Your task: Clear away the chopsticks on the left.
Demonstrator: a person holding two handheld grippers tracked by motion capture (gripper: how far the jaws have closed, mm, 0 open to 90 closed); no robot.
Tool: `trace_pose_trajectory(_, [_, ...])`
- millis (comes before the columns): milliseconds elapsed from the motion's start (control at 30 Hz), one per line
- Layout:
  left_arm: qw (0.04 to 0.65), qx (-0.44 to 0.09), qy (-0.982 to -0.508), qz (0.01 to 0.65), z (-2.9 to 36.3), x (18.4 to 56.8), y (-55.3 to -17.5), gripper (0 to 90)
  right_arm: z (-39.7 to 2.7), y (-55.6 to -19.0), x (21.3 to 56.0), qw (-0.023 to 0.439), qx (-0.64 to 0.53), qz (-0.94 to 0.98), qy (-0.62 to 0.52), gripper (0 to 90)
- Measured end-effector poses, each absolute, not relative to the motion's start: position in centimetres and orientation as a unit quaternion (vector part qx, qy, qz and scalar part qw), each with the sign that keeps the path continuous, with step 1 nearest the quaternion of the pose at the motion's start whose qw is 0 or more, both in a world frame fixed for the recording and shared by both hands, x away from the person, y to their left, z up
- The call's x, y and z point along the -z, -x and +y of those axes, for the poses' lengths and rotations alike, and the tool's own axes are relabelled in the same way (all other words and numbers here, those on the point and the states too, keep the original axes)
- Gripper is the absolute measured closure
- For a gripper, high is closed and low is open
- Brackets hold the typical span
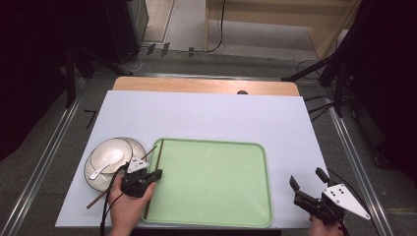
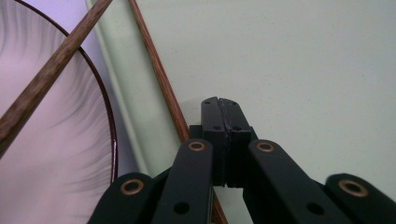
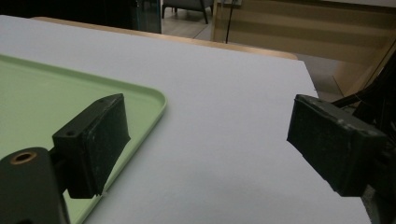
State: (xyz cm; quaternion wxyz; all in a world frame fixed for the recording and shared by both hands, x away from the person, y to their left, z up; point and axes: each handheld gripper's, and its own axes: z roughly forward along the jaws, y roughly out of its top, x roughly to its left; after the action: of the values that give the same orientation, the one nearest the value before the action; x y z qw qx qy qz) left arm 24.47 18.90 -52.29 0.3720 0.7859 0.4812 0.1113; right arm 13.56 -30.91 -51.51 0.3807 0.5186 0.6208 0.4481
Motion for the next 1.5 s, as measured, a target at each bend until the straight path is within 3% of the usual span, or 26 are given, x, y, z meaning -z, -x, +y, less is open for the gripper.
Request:
trace_pose_trajectory(567, [0.408,-0.113,-0.784,0.454,20.8,50.7,-22.8,78.7,-31.0,-13.5,51.5,0.381,-0.448,0.621,-0.518,12.7])
trace_pose_trajectory(933, [0.413,-0.144,-0.785,0.438,24.2,49.4,-20.6,78.7,-31.1,-13.4,51.4,0.382,-0.449,0.619,-0.519,12.7])
trace_pose_trajectory(1500, [0.399,-0.181,-0.767,0.468,30.2,48.8,-19.1,78.4,-31.0,-13.5,51.4,0.382,-0.450,0.620,-0.517,12.7])
